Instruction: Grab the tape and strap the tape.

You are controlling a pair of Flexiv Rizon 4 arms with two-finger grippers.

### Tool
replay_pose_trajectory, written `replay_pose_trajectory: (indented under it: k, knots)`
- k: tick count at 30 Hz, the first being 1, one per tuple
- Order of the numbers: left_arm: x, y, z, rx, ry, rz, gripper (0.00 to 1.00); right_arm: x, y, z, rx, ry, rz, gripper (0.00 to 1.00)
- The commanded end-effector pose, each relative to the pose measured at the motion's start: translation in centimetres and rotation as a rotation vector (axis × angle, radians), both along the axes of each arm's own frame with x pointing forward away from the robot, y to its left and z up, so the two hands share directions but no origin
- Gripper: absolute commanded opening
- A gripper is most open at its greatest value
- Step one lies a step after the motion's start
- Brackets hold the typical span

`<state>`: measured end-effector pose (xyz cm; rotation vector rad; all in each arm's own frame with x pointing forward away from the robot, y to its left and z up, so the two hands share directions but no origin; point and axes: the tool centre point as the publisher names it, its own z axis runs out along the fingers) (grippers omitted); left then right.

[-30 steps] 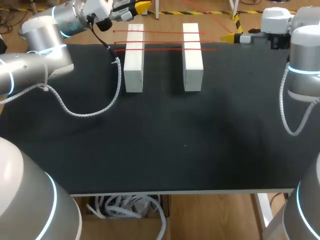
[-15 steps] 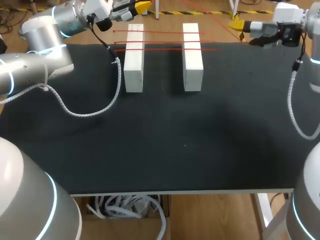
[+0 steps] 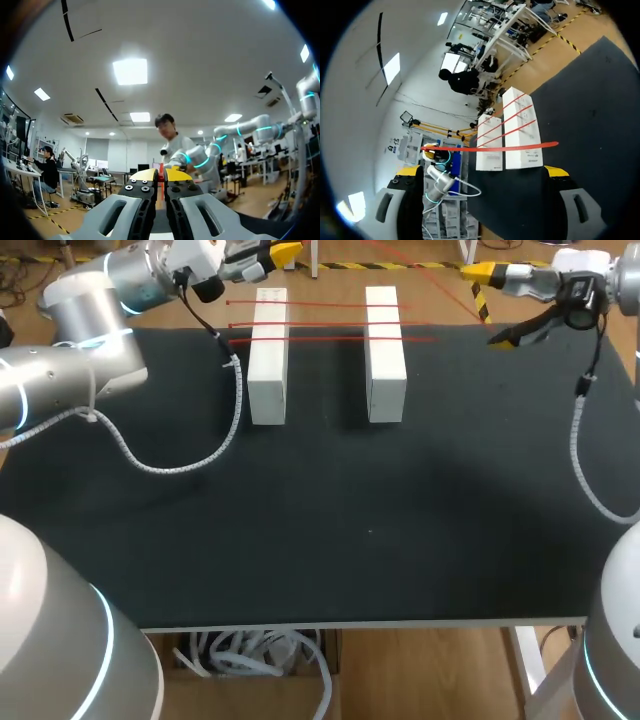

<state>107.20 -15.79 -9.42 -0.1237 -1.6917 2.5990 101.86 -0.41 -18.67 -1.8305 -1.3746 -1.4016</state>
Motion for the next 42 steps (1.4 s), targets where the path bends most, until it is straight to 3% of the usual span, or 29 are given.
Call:
replay_pose_trajectory:
  k: [1,2,5,6,10,11,14,16,18,23,28,32,34,37,42]
  knots:
    - [0.1,0.0,-0.1,-0.002,-0.002,-0.002,0.0,-1.4,0.7,0.8,0.282,0.04,-0.184,1.0]
    - [0.1,0.0,-0.1,-0.002,-0.002,-0.002,0.0,-1.8,0.9,0.8,0.326,0.043,-0.199,1.0]
    - [0.1,0.0,-0.1,-0.002,-0.002,-0.002,0.0,-2.4,0.6,0.4,0.311,0.003,-0.295,1.0]
    - [0.1,0.0,-0.1,-0.002,-0.002,-0.002,0.0,-2.3,0.3,0.2,0.254,-0.02,-0.304,1.0]
    - [0.1,0.0,-0.1,-0.002,-0.002,-0.002,0.0,-0.2,-1.9,0.8,0.113,-0.205,-0.431,1.0]
    - [0.1,0.0,-0.1,-0.002,-0.002,-0.002,0.0,0.6,-2.5,1.2,0.138,-0.242,-0.472,1.0]
    - [0.1,0.0,-0.1,-0.002,-0.002,-0.002,0.0,1.5,-3.4,1.2,0.243,-0.168,-0.614,1.0]
    - [0.1,0.0,-0.1,-0.002,-0.002,-0.002,0.0,1.6,-3.5,0.8,0.412,-0.029,-0.705,1.0]
    - [0.1,0.0,-0.1,-0.002,-0.002,-0.002,0.0,1.1,-3.2,0.5,0.417,0.008,-0.735,1.0]
    - [0.1,0.0,-0.1,-0.002,-0.002,-0.002,0.0,-0.5,-1.4,-0.1,0.534,0.129,-0.731,1.0]
    - [0.1,0.0,-0.1,-0.002,-0.002,-0.002,0.0,-0.2,-1.7,-0.8,0.505,0.128,-0.789,1.0]
    - [0.1,0.0,-0.1,-0.002,-0.002,-0.002,0.0,1.1,-2.9,-0.7,0.512,0.071,-0.829,1.0]
    - [0.1,0.0,-0.1,-0.002,-0.002,-0.002,0.0,1.7,-3.6,-0.6,0.463,0.043,-0.854,1.0]
    - [0.1,0.0,-0.1,-0.002,-0.002,-0.002,0.0,2.2,-4.0,-0.3,0.404,0.006,-0.861,1.0]
    - [0.1,0.0,-0.1,-0.002,-0.002,-0.002,0.0,2.6,-3.1,-0.6,0.417,-0.011,-0.824,1.0]
